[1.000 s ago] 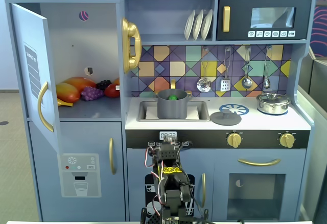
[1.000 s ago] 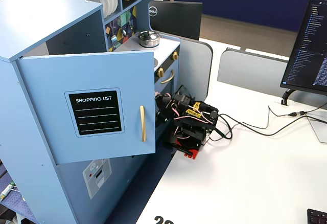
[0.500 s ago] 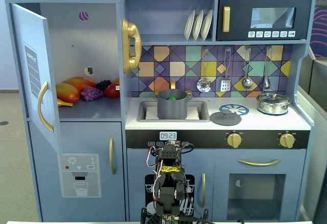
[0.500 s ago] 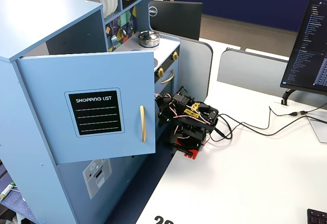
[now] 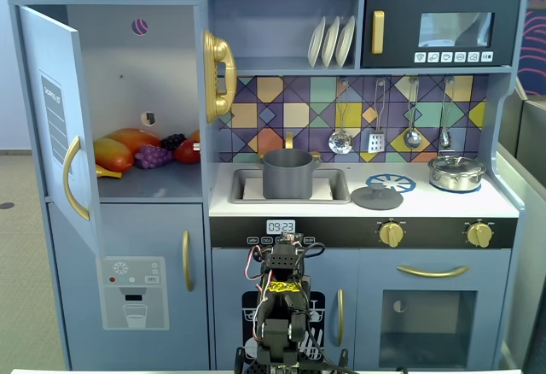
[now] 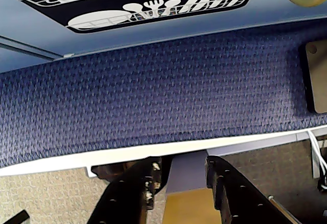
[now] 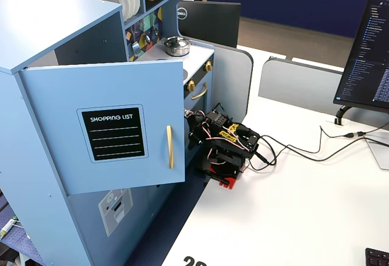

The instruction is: Pick up the green pineapple from the left cabinet and place it in the gray recipient

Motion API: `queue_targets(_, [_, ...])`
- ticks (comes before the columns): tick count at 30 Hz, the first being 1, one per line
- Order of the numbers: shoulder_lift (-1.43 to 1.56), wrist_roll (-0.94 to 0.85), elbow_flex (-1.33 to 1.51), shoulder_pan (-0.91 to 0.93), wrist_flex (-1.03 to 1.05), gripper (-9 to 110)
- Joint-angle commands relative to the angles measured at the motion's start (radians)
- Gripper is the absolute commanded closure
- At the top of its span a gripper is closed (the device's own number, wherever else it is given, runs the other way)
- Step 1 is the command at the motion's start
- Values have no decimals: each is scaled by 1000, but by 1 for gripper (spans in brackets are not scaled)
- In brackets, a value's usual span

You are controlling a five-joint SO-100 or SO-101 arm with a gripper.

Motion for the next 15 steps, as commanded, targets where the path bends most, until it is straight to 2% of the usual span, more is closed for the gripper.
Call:
queue_targets(1, [-8,28,0,11,172,98])
queue_targets(15, [-8,29,0,21,172,97])
